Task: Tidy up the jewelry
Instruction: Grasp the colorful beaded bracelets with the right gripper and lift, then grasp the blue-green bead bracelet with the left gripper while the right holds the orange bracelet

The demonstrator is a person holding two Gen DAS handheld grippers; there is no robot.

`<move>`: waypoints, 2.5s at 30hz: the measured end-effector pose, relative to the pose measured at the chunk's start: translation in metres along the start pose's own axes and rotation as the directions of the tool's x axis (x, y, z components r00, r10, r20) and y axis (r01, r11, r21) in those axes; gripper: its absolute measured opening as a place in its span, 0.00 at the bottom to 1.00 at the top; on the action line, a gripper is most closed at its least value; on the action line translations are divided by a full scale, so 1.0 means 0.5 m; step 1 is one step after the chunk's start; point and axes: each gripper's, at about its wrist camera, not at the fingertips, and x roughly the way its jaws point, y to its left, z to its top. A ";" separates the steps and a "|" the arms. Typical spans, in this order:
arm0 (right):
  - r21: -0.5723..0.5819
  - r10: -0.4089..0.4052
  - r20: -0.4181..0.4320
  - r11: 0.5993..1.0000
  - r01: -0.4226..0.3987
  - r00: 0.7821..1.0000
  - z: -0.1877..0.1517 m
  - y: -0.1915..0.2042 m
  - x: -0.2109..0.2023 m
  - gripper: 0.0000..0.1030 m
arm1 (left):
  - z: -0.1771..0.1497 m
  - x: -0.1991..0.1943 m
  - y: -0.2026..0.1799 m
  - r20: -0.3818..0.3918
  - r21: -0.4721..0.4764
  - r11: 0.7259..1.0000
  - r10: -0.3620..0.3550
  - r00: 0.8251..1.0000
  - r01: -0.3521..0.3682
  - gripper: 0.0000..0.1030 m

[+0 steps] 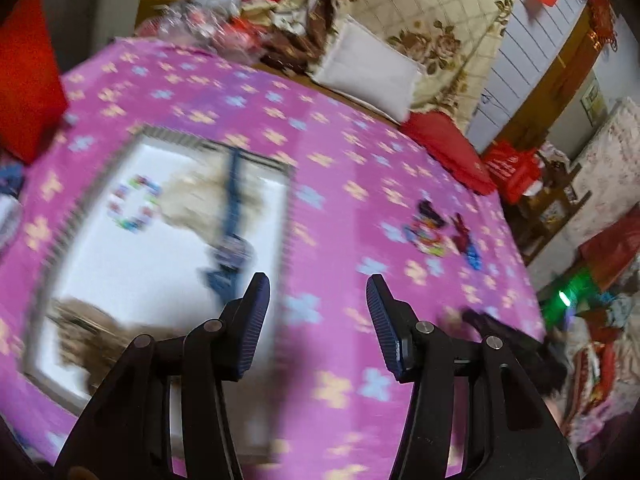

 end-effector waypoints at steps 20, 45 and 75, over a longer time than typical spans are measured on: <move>0.067 -0.030 -0.104 0.997 0.037 0.994 0.198 0.021 0.203 0.10 | -0.089 0.173 -0.063 -0.091 0.233 0.972 0.049 0.995 -0.027 0.50; 0.149 0.334 0.129 0.925 -0.351 0.934 -0.120 -0.179 -0.102 0.09 | -0.181 0.140 -0.192 -0.163 0.328 0.945 0.045 0.986 0.011 0.50; -0.002 -0.010 0.090 1.000 0.011 0.996 -0.140 -0.246 -0.033 0.37 | -0.239 0.333 -0.399 -0.237 0.526 0.850 0.125 0.963 0.019 0.11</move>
